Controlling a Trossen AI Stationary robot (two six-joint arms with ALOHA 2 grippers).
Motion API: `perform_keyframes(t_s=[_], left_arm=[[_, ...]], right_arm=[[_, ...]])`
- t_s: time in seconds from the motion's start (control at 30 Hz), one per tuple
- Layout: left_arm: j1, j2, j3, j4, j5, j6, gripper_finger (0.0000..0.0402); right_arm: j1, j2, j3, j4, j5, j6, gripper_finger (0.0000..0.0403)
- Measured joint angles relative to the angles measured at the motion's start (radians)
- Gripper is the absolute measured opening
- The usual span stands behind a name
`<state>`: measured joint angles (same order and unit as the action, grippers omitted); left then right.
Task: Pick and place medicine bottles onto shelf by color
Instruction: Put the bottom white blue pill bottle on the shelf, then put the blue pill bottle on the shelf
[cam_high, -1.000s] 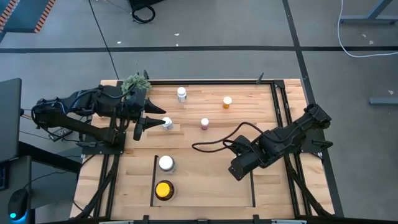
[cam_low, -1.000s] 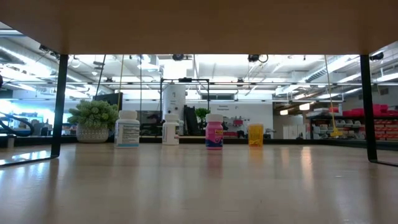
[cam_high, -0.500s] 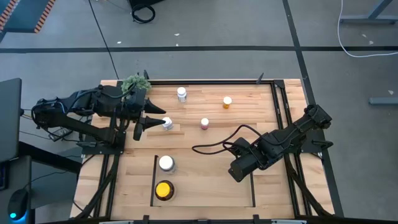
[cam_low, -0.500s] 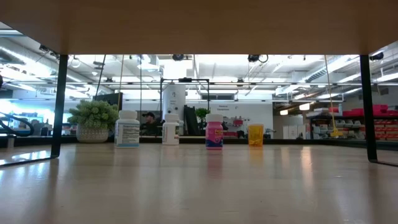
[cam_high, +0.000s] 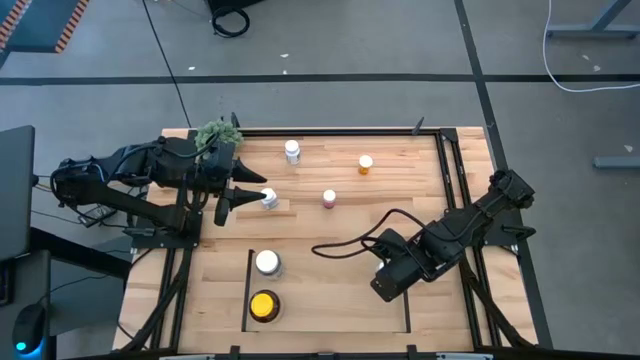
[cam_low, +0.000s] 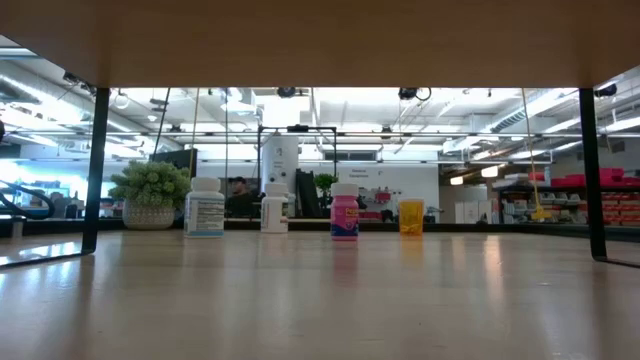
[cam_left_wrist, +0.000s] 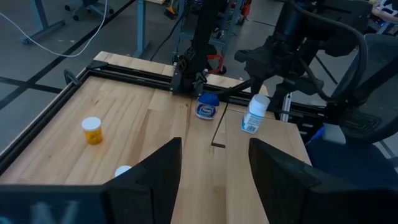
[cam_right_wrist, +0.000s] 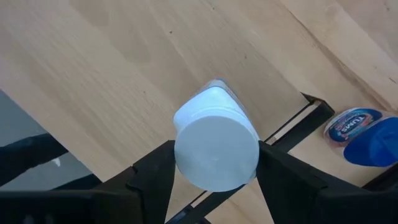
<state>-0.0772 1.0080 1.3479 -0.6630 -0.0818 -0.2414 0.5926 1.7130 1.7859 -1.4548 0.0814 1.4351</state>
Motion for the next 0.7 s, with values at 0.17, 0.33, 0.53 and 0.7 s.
perform_keyframes(t_s=[0.17, 0.33, 0.53, 0.7], left_arm=[[0.000, 0.000, 0.000, 0.000, 0.000, 0.001, 0.0191], [0.000, 0.000, 0.000, -0.002, 0.000, -0.002, 0.0194], [0.000, 0.000, 0.000, -0.009, 0.000, -0.002, 0.0199], [0.000, 0.000, 0.000, -0.009, 0.000, -0.002, 0.0195]], right_arm=[[0.000, 0.000, 0.000, 0.006, 0.009, 0.024, 0.0221], [0.000, 0.000, 0.001, 0.034, 0.011, 0.024, 0.0226], [0.000, 0.002, 0.037, -0.005, 0.016, 0.034, 0.0265], [0.008, 0.002, 0.060, -0.091, -0.023, 0.041, 0.0291]])
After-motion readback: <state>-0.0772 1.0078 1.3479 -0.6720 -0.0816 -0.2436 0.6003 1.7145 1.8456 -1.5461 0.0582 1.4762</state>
